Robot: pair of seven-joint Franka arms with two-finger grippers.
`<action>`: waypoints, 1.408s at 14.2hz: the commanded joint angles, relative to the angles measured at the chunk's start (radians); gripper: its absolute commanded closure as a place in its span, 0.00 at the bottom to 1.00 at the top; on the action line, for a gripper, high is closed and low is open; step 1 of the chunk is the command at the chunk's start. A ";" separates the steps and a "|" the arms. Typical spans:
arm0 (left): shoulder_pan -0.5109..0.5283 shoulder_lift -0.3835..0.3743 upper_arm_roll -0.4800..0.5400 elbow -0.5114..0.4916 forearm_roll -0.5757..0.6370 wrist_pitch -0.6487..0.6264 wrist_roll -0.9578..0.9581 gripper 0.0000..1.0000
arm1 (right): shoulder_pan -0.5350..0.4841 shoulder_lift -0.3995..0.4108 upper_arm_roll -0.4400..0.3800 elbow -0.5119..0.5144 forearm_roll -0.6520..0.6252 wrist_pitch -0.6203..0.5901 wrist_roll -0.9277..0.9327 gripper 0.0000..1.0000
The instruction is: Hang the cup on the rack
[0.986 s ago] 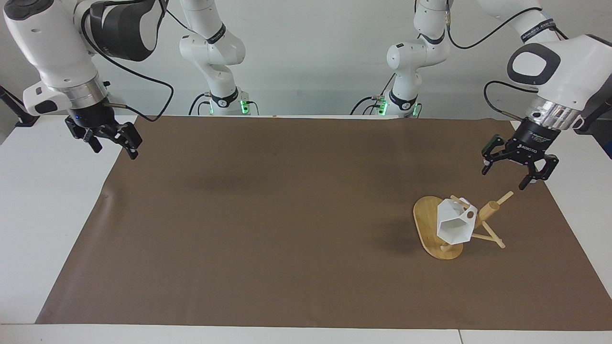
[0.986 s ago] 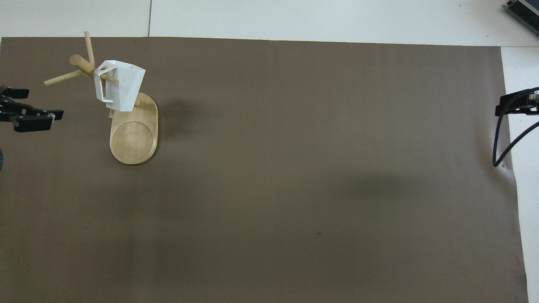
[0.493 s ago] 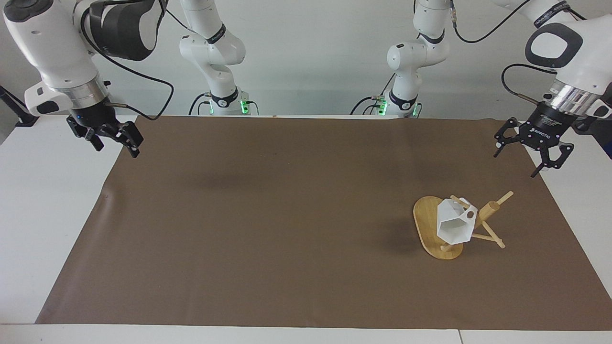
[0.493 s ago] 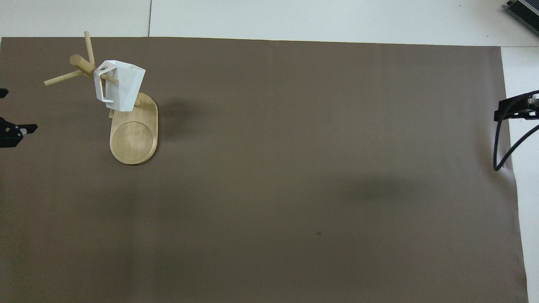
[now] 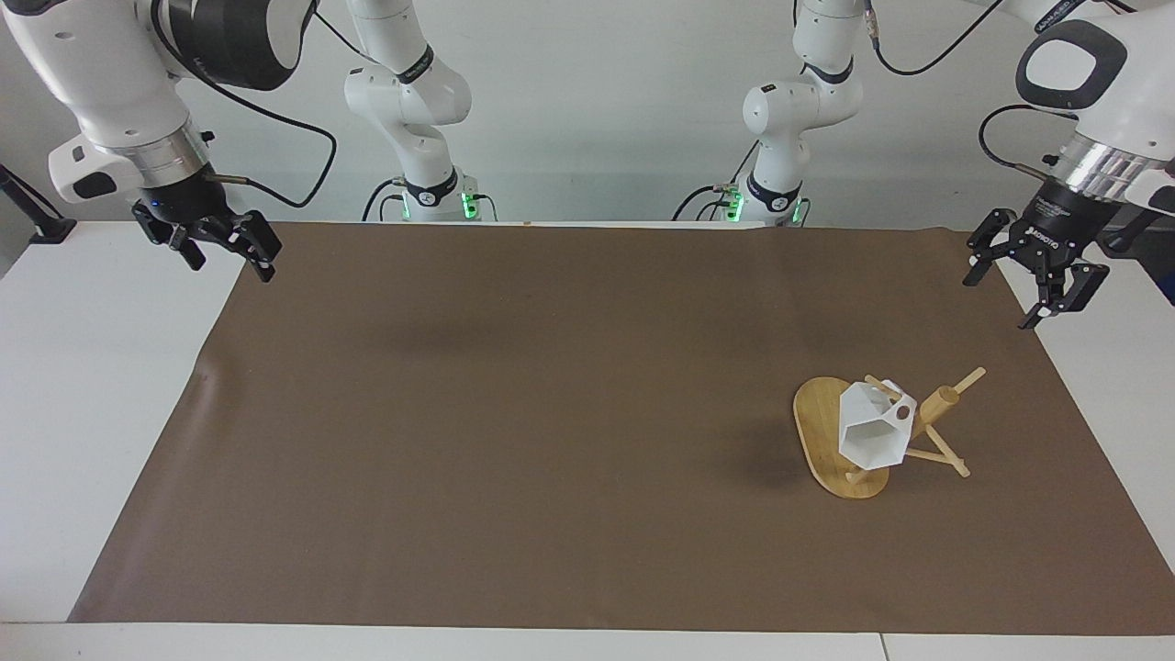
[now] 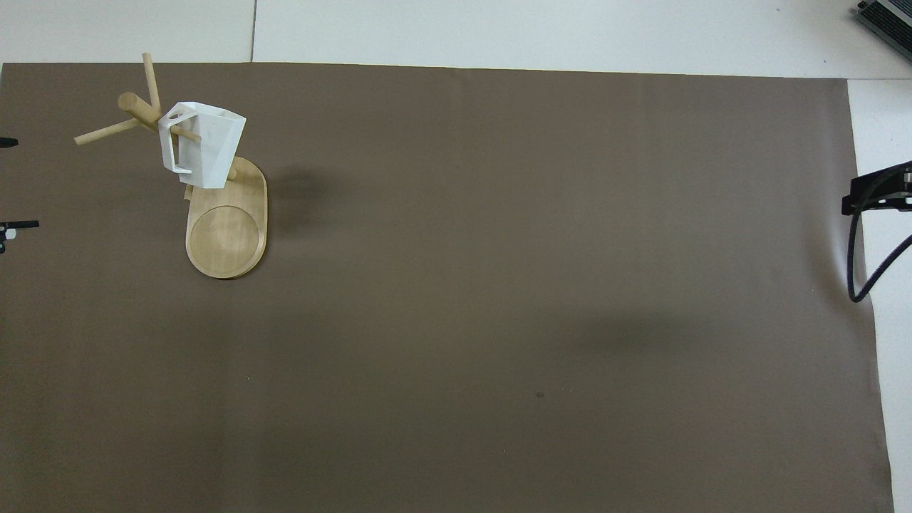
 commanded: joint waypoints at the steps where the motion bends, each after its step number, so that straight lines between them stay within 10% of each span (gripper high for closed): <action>1: -0.008 -0.002 0.003 0.030 0.063 -0.045 0.207 0.00 | -0.004 -0.006 -0.002 -0.005 0.019 -0.024 -0.026 0.00; 10: -0.011 -0.002 -0.004 0.100 0.157 -0.093 0.992 0.00 | -0.010 -0.064 -0.015 -0.137 0.023 -0.004 -0.083 0.00; 20: -0.213 -0.011 0.057 0.165 0.252 -0.357 1.337 0.00 | -0.001 -0.061 -0.013 -0.123 0.022 -0.001 -0.004 0.00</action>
